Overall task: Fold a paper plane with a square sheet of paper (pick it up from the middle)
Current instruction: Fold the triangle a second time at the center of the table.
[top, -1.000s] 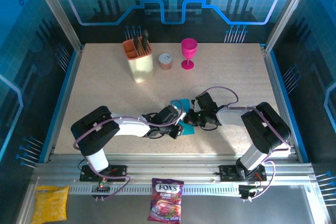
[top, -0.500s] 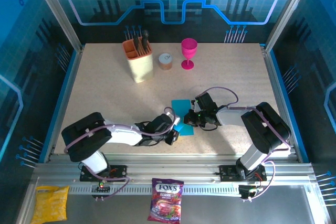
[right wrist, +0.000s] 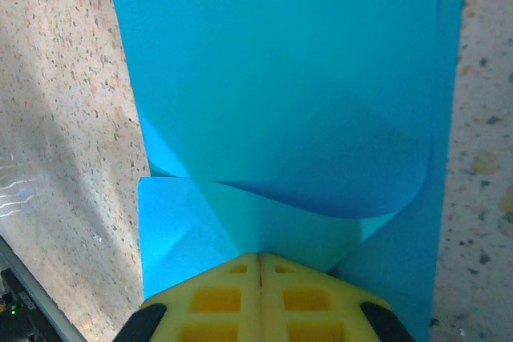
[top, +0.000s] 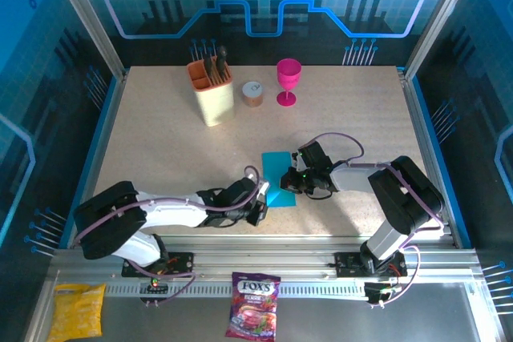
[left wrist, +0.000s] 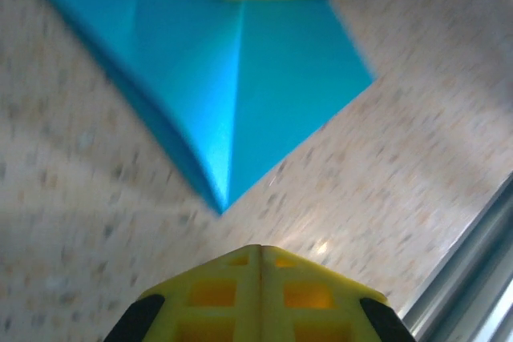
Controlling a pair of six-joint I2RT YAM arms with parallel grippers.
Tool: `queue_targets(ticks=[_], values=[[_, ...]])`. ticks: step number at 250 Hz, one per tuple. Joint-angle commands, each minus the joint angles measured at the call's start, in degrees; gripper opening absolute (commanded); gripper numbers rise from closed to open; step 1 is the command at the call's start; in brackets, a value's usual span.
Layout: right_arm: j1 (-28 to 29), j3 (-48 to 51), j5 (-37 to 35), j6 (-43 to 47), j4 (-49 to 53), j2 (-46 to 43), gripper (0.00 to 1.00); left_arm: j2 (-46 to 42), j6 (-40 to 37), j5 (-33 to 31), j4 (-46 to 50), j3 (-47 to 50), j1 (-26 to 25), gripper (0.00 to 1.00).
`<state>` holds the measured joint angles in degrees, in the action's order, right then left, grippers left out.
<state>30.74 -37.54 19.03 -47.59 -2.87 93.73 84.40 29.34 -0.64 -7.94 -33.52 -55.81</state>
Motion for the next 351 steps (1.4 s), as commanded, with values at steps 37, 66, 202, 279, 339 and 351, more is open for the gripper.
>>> queue_targets(ticks=[37,66,202,279,339,351], values=[[-0.22,1.55,-3.21,0.09,4.65,1.62,0.0,9.12,-7.38,2.47,1.07,-10.35,4.35,0.0],[-0.23,1.25,-2.97,0.18,4.8,1.55,0.0,11.96,-8.31,3.66,0.62,-10.8,5.18,0.0],[-5.17,-3.16,1.77,2.98,4.56,2.84,0.0,15.42,-7.71,2.93,-1.0,-4.21,5.1,0.0],[-9.79,-7.69,3.03,5.44,6.95,5.64,0.01,16.71,-8.25,3.89,-0.59,-4.28,4.87,0.0],[-15.31,-7.81,3.39,6.98,7.39,6.47,0.0,16.74,-7.71,3.78,-0.85,-4.4,4.79,0.0],[-15.97,-7.31,4.01,7.1,7.48,5.06,0.0,16.72,-7.48,3.85,-0.93,-4.45,4.76,0.0]])
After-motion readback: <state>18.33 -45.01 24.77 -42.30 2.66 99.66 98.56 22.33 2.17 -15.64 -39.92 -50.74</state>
